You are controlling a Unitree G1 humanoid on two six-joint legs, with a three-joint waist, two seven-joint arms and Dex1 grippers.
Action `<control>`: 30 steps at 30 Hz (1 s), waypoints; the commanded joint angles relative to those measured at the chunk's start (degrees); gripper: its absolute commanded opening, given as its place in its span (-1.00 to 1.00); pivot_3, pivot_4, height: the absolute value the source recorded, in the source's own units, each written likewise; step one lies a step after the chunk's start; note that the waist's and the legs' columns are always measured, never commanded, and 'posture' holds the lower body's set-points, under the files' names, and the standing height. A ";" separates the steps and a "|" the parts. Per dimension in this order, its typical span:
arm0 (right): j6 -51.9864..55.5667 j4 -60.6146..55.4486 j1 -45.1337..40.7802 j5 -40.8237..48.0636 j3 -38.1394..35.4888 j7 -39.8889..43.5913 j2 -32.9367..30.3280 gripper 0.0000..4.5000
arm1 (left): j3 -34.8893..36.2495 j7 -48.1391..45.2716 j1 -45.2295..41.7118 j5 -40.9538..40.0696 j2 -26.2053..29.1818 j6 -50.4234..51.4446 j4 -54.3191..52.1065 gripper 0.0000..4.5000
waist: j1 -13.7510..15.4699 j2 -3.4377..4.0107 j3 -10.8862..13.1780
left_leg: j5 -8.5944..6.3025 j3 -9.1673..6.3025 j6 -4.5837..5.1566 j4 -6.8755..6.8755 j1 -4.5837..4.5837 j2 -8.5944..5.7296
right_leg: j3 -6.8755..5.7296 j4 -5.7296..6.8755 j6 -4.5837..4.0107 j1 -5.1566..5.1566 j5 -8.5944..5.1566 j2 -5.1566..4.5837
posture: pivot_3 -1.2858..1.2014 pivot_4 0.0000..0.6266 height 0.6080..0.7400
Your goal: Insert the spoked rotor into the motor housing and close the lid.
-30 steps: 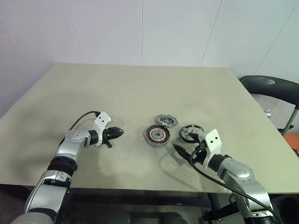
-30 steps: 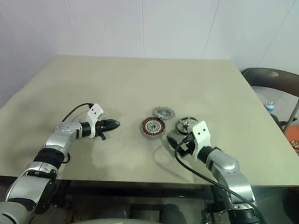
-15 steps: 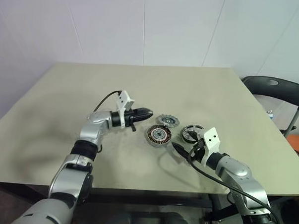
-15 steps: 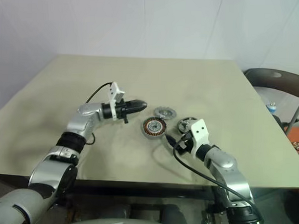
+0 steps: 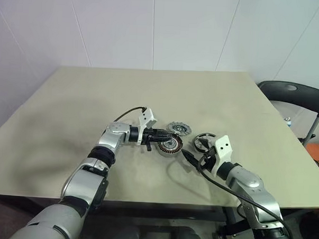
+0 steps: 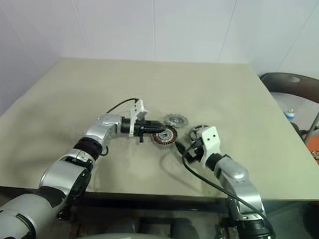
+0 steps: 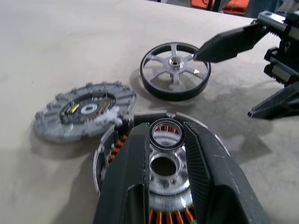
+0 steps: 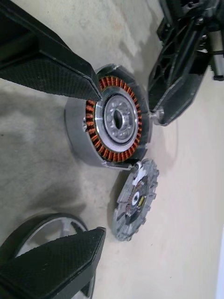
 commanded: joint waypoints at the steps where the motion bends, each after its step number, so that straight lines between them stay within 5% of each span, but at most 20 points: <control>1: -0.75 -2.60 -0.32 -0.18 -0.62 -0.67 0.42 1.00 | 0.59 -0.54 -1.49 0.30 -0.35 -1.27 0.70 -0.67 | -0.07 0.00 0.00 | 0.00 0.00 0.00 0.00 0.00 0.00 | 0.00 0.00 0.00 0.00 0.00 0.00 | 0.03 -1.00 1.00; 30: -0.60 -4.29 1.41 -0.05 -0.71 -2.70 1.08 1.00 | -1.13 3.22 -1.91 6.21 -1.71 -5.96 3.59 -0.67 | -0.03 0.00 0.00 | 0.00 0.00 0.00 0.02 0.01 0.00 | 0.00 0.03 0.02 0.00 0.01 0.01 | 0.03 -1.00 1.00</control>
